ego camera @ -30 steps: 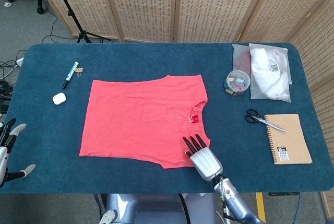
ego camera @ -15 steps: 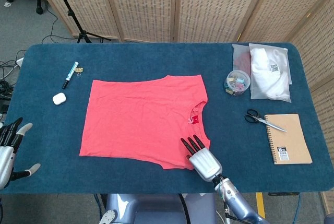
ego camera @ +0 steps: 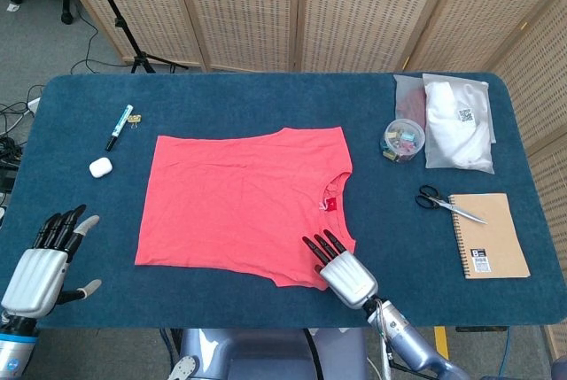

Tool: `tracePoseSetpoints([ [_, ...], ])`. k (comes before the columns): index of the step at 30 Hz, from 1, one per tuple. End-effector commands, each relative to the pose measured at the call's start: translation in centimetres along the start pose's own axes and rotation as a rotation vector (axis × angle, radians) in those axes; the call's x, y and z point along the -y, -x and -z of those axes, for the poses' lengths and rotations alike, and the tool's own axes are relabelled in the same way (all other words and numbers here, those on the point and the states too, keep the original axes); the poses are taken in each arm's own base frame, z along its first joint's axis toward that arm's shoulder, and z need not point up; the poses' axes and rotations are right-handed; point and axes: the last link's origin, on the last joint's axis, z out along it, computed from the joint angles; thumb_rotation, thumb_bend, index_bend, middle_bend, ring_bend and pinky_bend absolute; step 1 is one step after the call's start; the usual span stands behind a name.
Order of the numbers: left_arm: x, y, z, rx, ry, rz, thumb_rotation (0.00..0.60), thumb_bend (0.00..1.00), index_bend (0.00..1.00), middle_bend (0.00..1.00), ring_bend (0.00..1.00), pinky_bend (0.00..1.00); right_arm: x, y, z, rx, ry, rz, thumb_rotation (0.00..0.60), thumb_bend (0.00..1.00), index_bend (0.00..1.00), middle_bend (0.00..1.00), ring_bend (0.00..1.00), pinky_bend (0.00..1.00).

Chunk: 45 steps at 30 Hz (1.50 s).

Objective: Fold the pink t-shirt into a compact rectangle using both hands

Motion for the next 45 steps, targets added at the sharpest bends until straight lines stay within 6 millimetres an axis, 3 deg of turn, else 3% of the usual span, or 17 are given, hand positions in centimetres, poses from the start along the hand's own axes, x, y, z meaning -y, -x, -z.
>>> tracePoseSetpoints([
  [1, 0.0, 1.2, -0.7, 0.019, 0.01, 0.002, 0.6, 0.1, 0.11, 0.0, 0.0, 0.0, -0.1, -0.1, 0.2, -0.005, -0.009, 0.0, 0.6, 0.42, 0.59, 0.0, 0.0, 0.0],
  [9, 0.0, 4.7, -2.0, 0.124, 0.088, -0.007, 0.6, 0.14, 0.28, 0.0, 0.0, 0.0, -0.4, -0.3, 0.5, -0.016, -0.02, -0.004, 0.6, 0.42, 0.59, 0.0, 0.0, 0.0],
  [21, 1.2, 9.3, -3.3, 0.198, 0.062, -0.049, 0.6, 0.21, 0.36, 0.0, 0.0, 0.0, -1.0, -0.2, 0.5, -0.016, -0.011, -0.015, 0.6, 0.43, 0.59, 0.0, 0.0, 0.0],
  [45, 1.1, 12.3, -6.6, 0.219, -0.014, -0.071, 0.6, 0.28, 0.4, 0.0, 0.0, 0.0, -1.5, -0.5, 0.4, -0.022, 0.005, -0.04, 0.6, 0.44, 0.59, 0.0, 0.0, 0.0],
])
